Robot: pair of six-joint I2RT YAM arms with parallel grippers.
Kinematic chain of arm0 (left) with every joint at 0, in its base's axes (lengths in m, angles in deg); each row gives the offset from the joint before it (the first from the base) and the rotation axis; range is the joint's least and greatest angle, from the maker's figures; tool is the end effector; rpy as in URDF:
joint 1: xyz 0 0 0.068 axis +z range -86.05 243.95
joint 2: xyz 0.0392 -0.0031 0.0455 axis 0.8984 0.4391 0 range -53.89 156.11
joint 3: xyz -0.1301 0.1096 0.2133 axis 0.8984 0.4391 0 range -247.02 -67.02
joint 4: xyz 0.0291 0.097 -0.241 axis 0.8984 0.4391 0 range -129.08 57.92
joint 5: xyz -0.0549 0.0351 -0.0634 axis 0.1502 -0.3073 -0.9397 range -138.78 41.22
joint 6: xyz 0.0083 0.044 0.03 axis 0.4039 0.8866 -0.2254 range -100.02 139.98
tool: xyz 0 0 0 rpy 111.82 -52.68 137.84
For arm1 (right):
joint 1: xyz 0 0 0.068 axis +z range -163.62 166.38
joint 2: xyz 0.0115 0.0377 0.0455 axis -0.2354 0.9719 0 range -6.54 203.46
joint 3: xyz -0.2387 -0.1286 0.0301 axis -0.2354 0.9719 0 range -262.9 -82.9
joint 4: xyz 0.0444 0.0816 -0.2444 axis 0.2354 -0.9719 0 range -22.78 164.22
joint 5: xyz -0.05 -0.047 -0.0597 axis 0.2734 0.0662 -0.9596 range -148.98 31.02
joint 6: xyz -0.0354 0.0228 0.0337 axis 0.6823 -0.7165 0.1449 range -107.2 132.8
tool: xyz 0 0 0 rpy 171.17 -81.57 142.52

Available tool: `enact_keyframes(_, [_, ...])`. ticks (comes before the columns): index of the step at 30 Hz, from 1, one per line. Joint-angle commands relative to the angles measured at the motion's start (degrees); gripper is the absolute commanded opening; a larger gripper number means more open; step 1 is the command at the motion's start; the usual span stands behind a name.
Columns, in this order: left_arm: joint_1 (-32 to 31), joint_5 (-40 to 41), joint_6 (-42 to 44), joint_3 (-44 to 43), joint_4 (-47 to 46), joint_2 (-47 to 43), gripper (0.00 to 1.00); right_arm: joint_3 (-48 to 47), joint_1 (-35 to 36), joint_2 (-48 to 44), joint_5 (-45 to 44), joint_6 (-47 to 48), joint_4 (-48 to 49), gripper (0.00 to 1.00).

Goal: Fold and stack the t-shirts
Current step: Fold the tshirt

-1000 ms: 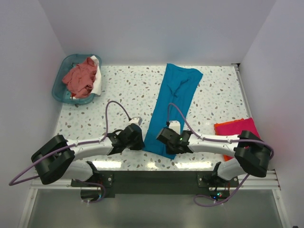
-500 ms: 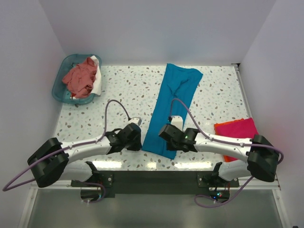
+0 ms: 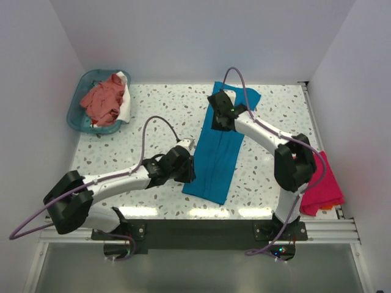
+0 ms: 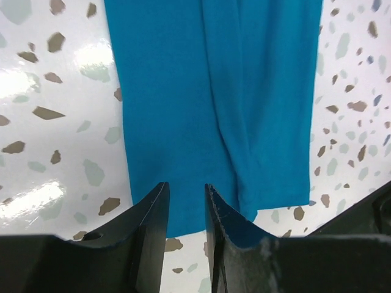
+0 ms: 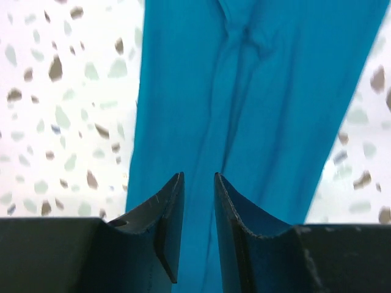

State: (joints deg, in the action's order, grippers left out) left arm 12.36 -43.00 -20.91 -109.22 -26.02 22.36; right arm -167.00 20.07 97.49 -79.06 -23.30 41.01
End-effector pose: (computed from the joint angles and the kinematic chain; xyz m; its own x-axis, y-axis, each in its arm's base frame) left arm 0.1694 -0.2081 0.2024 -0.8266 -0.0056 -0.5628 0.2592 0.8838 -0.3895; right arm 0.3390 0.2113 0.2565 -0.7440 0.1692 -0.6464 0.1098 0.9852 0.1315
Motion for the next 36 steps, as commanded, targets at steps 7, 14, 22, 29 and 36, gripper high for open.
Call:
enact_keyframes(7, [-2.63,-4.81,-0.25,-3.77,-6.11,10.58,0.35,-21.45,-4.77,19.26,-7.34,9.72,-4.32,0.31])
enact_keyframes(14, [-3.25,-5.43,-0.51,-4.56,-7.00,13.40,0.35,-29.63,-5.39,25.25,-13.41,14.56,-4.06,0.35])
enact_keyframes(22, [-3.78,-6.84,0.01,-6.14,-6.38,15.77,0.36,-37.11,-5.48,30.35,-14.29,18.60,-6.08,0.39])
enact_keyframes(29, [-4.48,-7.80,0.01,-7.37,-7.08,17.09,0.36,-37.81,-5.57,32.99,-14.29,20.19,-6.34,0.39])
enact_keyframes(36, [-5.18,-8.42,0.19,-8.52,-6.73,18.23,0.37,-38.16,-5.92,33.79,-15.52,21.07,-6.43,0.39])
